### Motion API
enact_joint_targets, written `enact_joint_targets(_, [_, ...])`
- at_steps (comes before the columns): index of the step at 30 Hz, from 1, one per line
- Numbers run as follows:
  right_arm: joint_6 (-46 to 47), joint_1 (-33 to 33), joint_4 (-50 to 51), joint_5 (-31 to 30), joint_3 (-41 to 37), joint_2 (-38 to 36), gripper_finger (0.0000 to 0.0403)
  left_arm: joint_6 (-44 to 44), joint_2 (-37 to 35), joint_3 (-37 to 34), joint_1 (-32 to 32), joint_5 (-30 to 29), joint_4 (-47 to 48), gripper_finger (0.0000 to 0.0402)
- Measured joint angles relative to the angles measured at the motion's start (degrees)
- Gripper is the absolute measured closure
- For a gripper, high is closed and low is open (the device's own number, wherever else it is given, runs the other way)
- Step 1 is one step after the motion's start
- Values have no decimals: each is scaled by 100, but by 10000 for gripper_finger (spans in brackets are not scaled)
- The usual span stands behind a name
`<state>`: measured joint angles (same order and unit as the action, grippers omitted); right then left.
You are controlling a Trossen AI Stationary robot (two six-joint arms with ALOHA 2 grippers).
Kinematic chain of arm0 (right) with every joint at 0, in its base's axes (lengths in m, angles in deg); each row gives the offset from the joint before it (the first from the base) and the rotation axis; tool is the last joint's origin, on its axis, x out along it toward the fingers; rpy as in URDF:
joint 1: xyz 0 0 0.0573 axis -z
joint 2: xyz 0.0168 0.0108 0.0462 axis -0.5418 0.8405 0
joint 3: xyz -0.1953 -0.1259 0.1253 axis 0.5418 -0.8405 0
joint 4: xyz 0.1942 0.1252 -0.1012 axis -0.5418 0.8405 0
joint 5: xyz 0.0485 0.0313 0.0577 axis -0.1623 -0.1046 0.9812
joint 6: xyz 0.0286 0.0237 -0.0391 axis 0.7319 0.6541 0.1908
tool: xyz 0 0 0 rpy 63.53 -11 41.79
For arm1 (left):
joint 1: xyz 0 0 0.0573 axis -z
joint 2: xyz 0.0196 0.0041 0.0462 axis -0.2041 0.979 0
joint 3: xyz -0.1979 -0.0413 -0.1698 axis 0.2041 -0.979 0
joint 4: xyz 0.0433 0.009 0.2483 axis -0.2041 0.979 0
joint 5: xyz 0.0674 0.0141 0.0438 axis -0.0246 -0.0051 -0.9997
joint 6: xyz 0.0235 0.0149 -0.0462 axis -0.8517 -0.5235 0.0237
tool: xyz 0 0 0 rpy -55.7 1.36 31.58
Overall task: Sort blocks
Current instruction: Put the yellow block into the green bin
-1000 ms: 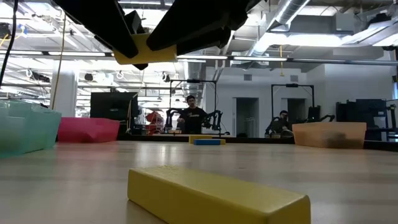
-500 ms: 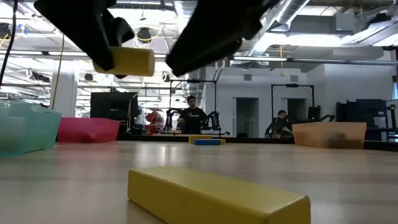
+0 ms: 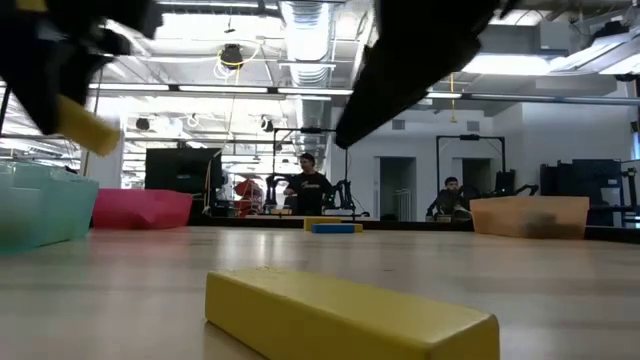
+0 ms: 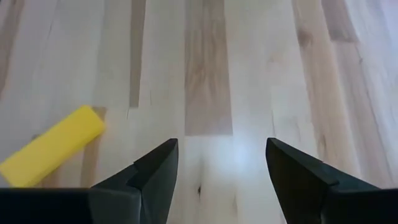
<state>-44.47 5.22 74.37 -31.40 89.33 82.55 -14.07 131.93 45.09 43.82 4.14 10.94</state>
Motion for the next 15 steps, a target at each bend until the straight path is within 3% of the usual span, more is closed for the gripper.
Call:
enact_joint_targets(7, [261,-256,-79,157,0,-2,148,624,-11,0,365,675,964,274])
enact_joint_targets(15, [474,-536,-239,316,0,-2,148,786,-13,-216,530,1272,1048,273])
